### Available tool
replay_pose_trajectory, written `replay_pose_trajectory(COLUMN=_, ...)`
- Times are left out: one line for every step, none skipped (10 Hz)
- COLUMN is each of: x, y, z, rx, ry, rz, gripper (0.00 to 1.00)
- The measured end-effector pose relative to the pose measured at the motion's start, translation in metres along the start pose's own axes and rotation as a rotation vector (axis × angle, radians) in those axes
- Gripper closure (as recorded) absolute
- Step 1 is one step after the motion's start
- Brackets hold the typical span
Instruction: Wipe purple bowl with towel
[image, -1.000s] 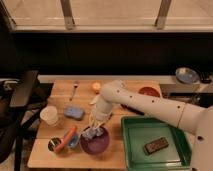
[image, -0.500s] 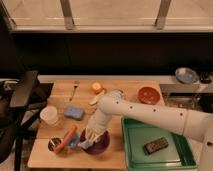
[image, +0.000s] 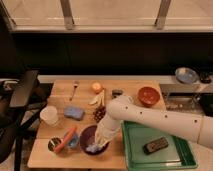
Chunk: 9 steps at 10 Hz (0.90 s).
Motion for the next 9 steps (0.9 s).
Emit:
replay_pose_trajectory(x=0.016, y=-0.004, z=-0.009, rx=0.0, ry=0.015, rz=0.018, gripper=1.0)
replay_pose_trajectory(x=0.028, y=-0.013, z=-0.016, rx=0.001, ry=0.028, rz=0.026, gripper=1.0)
replay_pose_trajectory(x=0.038, y=-0.027, z=-0.023, rx=0.002, ry=0.041, rz=0.023, gripper=1.0)
replay_pose_trajectory(x=0.043, y=-0.04, z=-0.027, rx=0.007, ry=0.046, rz=0.009, gripper=1.0)
replay_pose_trajectory(x=0.041, y=-0.053, z=-0.028, rx=0.007, ry=0.046, rz=-0.013, gripper=1.0)
replay_pose_trajectory(x=0.031, y=-0.068, z=-0.024, rx=0.01, ry=0.037, rz=-0.045, gripper=1.0)
replay_pose_trajectory(x=0.021, y=-0.077, z=-0.02, rx=0.012, ry=0.028, rz=-0.072, gripper=1.0)
replay_pose_trajectory(x=0.007, y=-0.084, z=-0.014, rx=0.016, ry=0.014, rz=-0.102, gripper=1.0)
replay_pose_trajectory(x=-0.006, y=-0.083, z=-0.009, rx=0.015, ry=0.0, rz=-0.124, gripper=1.0)
